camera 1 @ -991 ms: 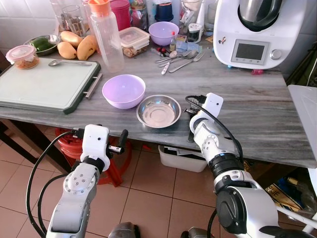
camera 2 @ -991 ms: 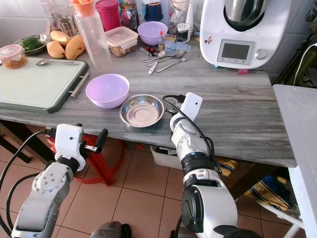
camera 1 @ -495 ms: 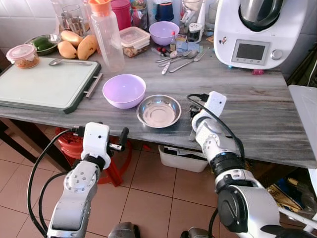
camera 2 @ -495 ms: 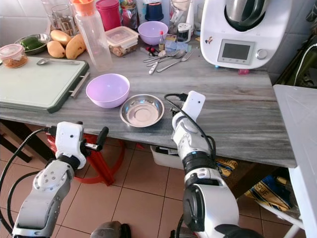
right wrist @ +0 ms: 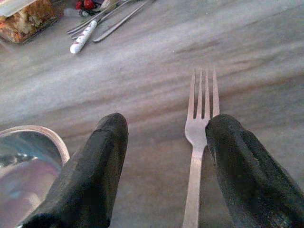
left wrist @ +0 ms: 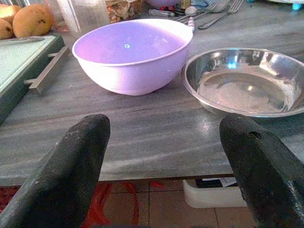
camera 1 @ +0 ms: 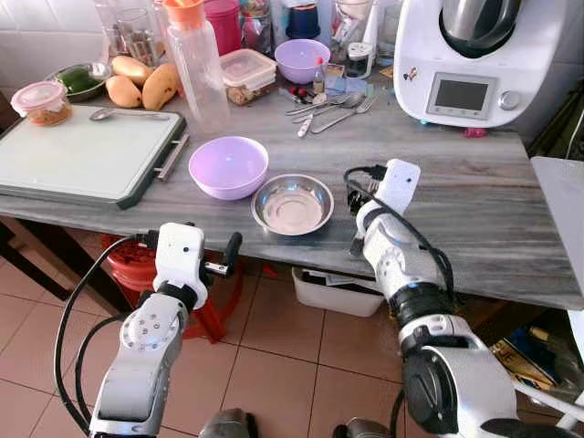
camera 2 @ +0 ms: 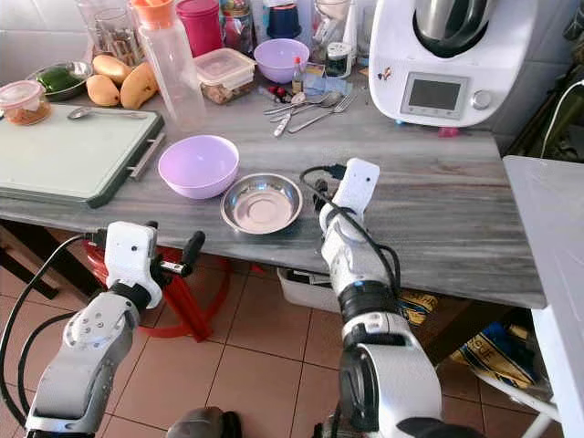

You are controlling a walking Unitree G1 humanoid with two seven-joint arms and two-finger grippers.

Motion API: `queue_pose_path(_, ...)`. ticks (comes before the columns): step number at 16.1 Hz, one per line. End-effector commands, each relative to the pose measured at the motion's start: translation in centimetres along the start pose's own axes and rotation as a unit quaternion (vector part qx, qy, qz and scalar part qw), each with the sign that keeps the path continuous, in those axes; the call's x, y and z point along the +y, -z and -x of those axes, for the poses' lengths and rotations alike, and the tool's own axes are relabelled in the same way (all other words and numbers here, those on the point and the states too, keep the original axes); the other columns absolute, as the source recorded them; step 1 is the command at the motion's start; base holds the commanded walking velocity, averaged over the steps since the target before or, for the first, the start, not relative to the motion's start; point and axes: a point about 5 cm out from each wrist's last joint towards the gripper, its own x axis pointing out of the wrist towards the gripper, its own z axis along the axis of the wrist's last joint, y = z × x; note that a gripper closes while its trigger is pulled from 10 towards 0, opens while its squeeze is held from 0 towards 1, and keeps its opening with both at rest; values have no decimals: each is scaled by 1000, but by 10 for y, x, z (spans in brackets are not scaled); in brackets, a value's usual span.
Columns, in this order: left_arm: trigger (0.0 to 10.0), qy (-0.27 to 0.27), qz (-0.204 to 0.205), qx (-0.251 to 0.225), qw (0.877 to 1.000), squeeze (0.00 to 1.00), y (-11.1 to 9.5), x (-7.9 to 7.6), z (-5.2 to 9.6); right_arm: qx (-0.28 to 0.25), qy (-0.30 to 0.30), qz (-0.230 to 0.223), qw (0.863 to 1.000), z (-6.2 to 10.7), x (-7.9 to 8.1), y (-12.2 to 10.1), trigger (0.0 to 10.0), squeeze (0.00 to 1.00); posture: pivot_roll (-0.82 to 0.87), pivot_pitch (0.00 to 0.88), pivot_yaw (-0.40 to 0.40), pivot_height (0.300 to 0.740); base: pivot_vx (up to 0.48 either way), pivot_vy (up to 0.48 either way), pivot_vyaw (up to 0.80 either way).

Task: Setting the table

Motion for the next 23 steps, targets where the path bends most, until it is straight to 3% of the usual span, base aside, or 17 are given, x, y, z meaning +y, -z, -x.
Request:
queue_pose_path(1,10000,1,1,2,1000,0,1,0,-1,-46,8,23,999,2,-2,-15,10000,1000,36,1,30,740,0,0,0)
queue_pose_path(6,10000,-2,12,-14,1000,0,-8,0,1,-117,80,81,987,22,-38,-29,10000,1000,24,5,32,740,0,0,0)
queue_pose_path(7,10000,-2,13,-16,1000,0,-10,0,2,-117,88,83,986,24,-41,-29,10000,1000,24,5,32,740,0,0,0)
queue_pose_path(11,10000,11,8,-3,1000,0,-8,0,8,-60,167,81,981,33,-78,-14,10000,1000,28,42,54,740,0,0,0)
queue_pose_path(14,10000,24,14,13,1000,0,-5,3,16,-27,154,86,984,32,-84,-12,10000,1000,38,63,66,740,0,0,0)
queue_pose_path(16,10000,28,8,22,999,0,-3,5,22,-10,133,90,987,31,-84,-10,10000,922,50,76,72,740,0,0,0)
queue_pose_path(23,10000,33,1,37,999,0,-2,6,25,46,67,78,994,18,-84,-8,10000,918,61,87,77,740,0,0,0)
